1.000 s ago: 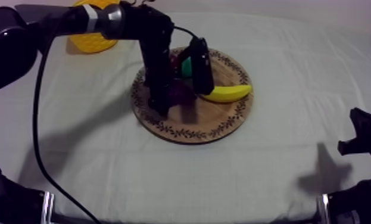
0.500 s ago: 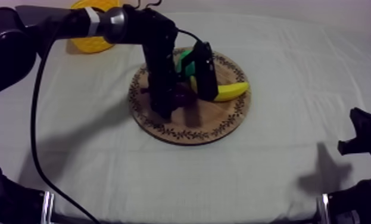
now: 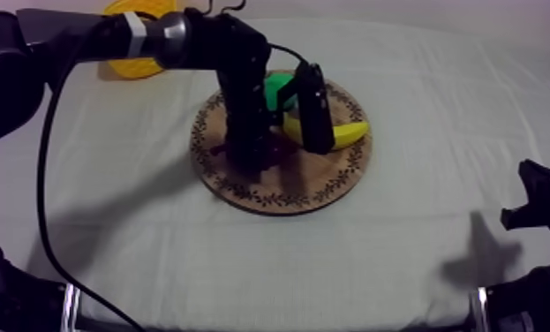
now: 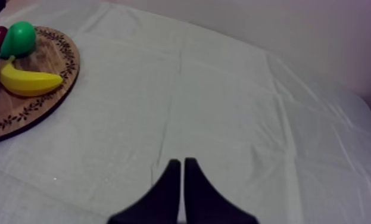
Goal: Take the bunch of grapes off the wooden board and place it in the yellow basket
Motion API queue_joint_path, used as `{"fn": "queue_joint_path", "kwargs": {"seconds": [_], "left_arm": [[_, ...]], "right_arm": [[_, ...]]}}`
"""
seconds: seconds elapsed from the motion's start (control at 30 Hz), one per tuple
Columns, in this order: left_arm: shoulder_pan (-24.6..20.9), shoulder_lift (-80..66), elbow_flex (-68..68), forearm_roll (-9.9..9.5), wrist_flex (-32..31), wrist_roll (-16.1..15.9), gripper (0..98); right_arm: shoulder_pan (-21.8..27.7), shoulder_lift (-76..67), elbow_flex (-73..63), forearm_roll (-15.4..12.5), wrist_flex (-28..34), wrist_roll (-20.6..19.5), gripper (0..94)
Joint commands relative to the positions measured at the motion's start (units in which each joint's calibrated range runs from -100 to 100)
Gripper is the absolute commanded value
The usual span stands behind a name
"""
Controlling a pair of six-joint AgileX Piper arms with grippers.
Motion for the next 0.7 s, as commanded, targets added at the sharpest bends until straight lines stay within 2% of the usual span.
{"fn": "queue_joint_path", "kwargs": {"seconds": [0.0,0.33,0.67], "left_arm": [[0.06,-0.48,0.53,0.01,-0.23,0.19,42.3],[0.33,-7.59,6.91,0.01,-2.31,1.86,36.5],[1.33,-22.94,17.6,0.19,-3.97,5.7,35.9]], "right_arm": [[0.0,0.02,-0.01,-0.01,0.0,0.01,0.3],[0.0,0.02,-0.01,-0.01,0.0,0.01,0.3],[0.0,0.02,-0.01,-0.01,0.0,0.01,0.3]]}}
